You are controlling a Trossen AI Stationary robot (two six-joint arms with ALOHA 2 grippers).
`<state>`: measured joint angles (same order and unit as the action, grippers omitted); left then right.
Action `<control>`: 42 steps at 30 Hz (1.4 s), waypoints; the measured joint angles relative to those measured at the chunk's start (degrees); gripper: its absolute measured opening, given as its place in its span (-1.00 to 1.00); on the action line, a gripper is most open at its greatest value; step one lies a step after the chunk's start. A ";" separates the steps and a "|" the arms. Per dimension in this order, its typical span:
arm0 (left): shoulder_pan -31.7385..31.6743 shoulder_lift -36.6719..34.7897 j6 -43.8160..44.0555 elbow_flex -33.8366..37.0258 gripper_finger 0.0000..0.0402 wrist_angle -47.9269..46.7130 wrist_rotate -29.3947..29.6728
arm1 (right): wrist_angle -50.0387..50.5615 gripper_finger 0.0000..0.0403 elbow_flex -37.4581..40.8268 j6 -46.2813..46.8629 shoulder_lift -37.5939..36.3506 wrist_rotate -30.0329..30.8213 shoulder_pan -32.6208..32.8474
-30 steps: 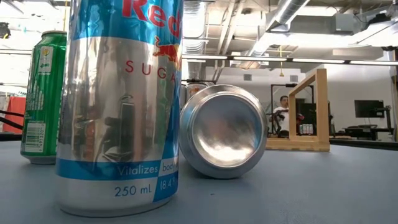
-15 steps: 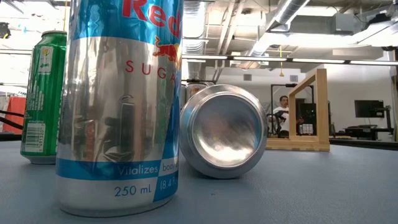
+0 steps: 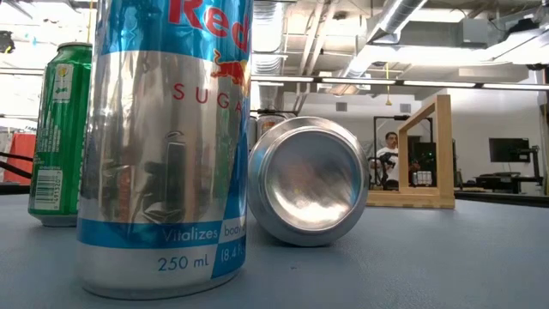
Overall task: Place canned beverage on shelf
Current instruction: Put the blue soda can on the shelf aligned with the other blue soda can
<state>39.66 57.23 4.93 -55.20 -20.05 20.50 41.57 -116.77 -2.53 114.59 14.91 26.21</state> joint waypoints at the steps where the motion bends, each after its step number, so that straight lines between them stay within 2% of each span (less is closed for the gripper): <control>1: 0.00 0.00 0.03 0.00 0.30 0.00 -0.43 | 0.48 0.41 0.00 0.83 0.00 -0.01 0.33; 9: 0.00 0.00 1.69 0.00 0.30 -0.97 -0.75 | 3.96 0.59 -0.01 2.04 0.02 -3.57 2.64; 13: 0.02 0.00 3.32 0.00 0.30 -1.53 -0.75 | 5.35 0.59 1.47 2.02 0.02 -5.39 2.67; 19: 0.02 0.00 5.98 0.00 0.30 -1.51 -0.73 | 2.02 0.59 5.26 -0.01 0.16 -7.49 1.73; 23: 0.00 0.00 6.38 0.00 0.30 -1.57 -1.15 | 0.76 0.59 5.54 -1.69 2.65 -8.08 1.75; 30: 0.00 0.00 7.75 0.00 0.30 -2.24 -1.25 | -3.97 0.59 5.53 -3.53 7.63 -15.02 1.65; 42: 0.02 0.00 8.22 0.00 0.30 -2.56 -1.27 | -4.11 0.59 5.42 -6.99 7.38 -16.80 1.49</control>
<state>39.68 57.23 13.15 -55.20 -22.61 19.22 37.46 -111.35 -9.52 121.96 -1.89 27.70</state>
